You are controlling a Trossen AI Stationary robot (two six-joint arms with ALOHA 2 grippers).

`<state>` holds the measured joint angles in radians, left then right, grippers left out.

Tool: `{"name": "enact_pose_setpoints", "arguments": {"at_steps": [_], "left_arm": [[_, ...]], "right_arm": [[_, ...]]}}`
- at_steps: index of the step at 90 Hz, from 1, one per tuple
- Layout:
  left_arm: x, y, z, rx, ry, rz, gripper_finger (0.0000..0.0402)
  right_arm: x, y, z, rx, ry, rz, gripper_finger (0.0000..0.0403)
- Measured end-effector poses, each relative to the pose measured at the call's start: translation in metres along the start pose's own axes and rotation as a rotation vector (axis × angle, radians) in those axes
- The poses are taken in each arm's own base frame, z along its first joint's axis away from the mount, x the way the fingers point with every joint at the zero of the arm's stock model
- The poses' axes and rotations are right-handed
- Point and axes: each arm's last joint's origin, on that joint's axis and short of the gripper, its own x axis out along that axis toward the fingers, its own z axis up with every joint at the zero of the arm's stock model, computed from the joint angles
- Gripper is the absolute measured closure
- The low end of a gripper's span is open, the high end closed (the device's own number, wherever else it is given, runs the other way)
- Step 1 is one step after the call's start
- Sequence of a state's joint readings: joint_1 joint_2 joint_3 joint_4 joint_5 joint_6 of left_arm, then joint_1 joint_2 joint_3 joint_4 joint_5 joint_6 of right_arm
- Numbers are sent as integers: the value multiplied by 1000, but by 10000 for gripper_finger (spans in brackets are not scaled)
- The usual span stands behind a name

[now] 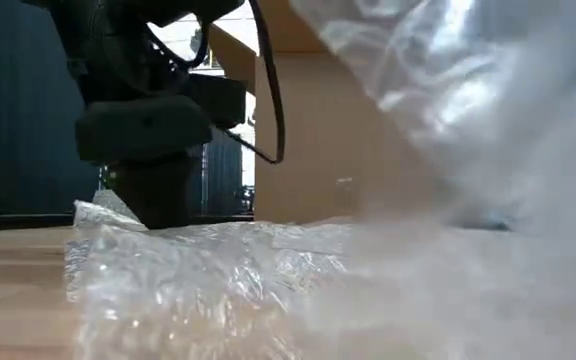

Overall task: Wrap mug
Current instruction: Wrap the orange patterned mug with the transparent bubble wrap

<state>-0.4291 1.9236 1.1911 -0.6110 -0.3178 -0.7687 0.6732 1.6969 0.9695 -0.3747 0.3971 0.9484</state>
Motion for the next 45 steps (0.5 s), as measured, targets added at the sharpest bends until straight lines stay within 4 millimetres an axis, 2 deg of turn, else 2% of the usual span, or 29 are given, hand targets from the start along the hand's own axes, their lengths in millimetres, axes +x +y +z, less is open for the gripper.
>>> {"name": "enact_pose_setpoints", "arguments": {"at_steps": [9,16,32,45], "left_arm": [[-14,6,15,43,-84,-7,272],[-16,13,26,73,-129,-2,272],[3,30,45,139,-180,4,272],[25,44,48,129,-132,-47,272]], "right_arm": [[-1,5,-1,11,75,88,248],[-5,12,-4,11,66,134,248],[-12,24,-17,-16,49,168,248],[-8,27,-31,2,63,119,248]]}}
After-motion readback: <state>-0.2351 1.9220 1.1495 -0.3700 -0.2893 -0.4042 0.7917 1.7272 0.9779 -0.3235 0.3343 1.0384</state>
